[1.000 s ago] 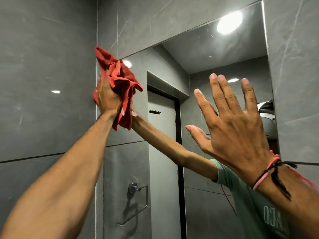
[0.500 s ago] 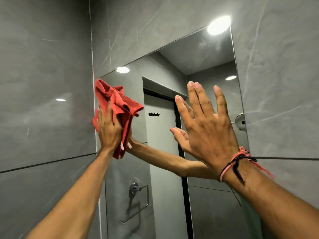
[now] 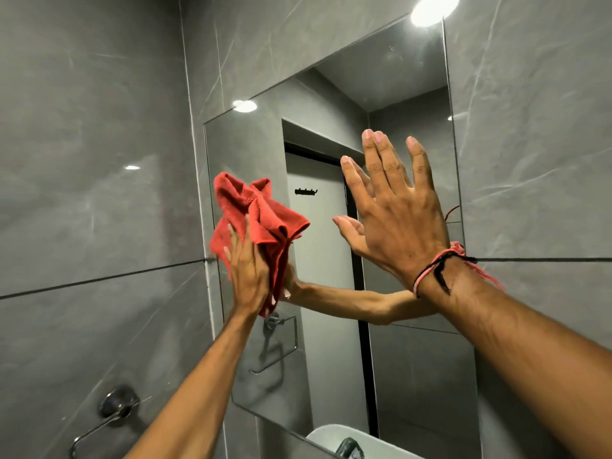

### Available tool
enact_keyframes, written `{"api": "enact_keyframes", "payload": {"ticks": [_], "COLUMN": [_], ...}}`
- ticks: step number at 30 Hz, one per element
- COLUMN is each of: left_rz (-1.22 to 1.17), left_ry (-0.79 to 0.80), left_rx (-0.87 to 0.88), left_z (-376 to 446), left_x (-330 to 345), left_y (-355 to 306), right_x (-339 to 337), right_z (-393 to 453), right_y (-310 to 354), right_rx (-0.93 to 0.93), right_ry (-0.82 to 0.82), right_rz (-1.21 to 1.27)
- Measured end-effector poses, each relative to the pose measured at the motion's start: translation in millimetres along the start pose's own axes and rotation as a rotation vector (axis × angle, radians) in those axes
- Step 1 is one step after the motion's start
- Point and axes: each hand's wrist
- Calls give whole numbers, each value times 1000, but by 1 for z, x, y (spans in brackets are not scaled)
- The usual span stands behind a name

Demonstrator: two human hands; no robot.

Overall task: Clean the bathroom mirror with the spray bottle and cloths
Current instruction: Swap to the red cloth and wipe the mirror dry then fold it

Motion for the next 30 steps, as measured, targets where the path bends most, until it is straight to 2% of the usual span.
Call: {"api": "enact_keyframes", "payload": {"ticks": [4,8,13,19,22,26,30], "left_rz": [128,96,156,174,212,245,250], "left_ry": [123,126,201,209,191,158,142], "left_rx": [78,50,292,502,621,486,371], "left_z": [4,3,-17,-55,-77,-101,-118], "left_x": [13,25,33,52,65,72,58], "left_y": [-36,-57,-98,-153,-180,-187,-140], "right_x": [-7,-14,-25,-40,-46,-50,-46], "right_z": [-6,-24,-34,-40,-42,-50,-58], "right_y": [-14,-43,-73,-110,-119,-125,-116], "right_rx": [-24,-68,-3,90,101,117,120], "right_ry": [1,-1,-87,-190,-189,-204,-177], "right_rz": [17,-14,1,53,123,165,142]}}
Point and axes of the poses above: each hand's wrist, its own z-axis towards the middle knuckle, its own x-axis out of the palm, y = z × x, and after that the axes turned 2 degrees about z, right-handed
